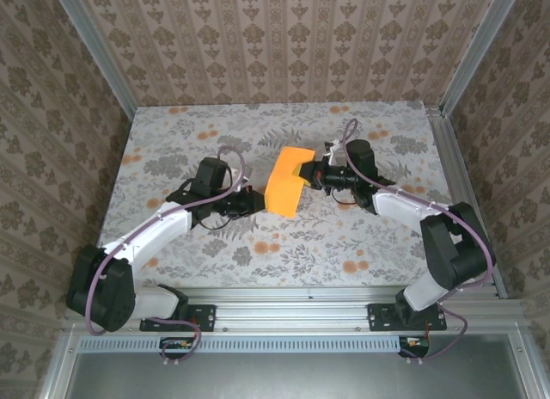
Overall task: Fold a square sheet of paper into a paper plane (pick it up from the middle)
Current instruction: Place the paper at the center of the table.
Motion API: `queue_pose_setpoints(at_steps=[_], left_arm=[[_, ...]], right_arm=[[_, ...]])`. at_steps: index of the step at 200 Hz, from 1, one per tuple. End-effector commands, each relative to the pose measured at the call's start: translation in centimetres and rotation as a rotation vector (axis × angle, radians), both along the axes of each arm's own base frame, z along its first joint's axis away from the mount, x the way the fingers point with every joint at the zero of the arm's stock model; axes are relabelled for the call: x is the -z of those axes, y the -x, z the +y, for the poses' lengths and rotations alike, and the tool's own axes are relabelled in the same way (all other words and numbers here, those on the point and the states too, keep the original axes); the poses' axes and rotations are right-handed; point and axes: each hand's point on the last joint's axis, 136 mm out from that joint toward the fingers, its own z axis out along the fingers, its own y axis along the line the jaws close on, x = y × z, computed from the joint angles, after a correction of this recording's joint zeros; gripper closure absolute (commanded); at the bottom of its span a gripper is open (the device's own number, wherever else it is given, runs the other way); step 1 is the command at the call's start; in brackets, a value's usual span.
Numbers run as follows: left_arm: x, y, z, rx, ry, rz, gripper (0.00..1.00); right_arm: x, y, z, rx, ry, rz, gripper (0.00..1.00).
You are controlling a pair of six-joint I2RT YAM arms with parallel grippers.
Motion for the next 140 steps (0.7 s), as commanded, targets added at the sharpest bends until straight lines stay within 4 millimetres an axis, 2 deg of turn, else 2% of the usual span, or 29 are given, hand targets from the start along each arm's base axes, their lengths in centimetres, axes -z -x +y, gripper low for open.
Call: queue_pose_setpoints(at_steps=[1,42,67,109,140], left_arm=[[-0.7,0.2,1.0,-0.003,-0.054,-0.053,0.91],[2.6,1.4,2.7,-0.032,-0.143,-0.005,0.91],[4.6,2.0,3.3,-0.046,-0.173,0.029,0.91],[6.9,2.3,3.8,-0.075,-0.214,0.069,0.91],[8.1,2.3,3.4,-0.077,-0.229,0.091,0.91]], right_arm=[[-0.3,-0.1,1.5,-0.058,-0.009,-0.042,0.97],[2.7,0.0,3.6,-0.100,0.025,-0.005,0.92],[5.5,0.1,4.3,-0.116,0.062,0.036,0.89],[9.4,0.4,4.3,-0.129,0.130,0.090,0.86],[11.3,0.7,3.7,-0.147,0.221,0.108,0.78]])
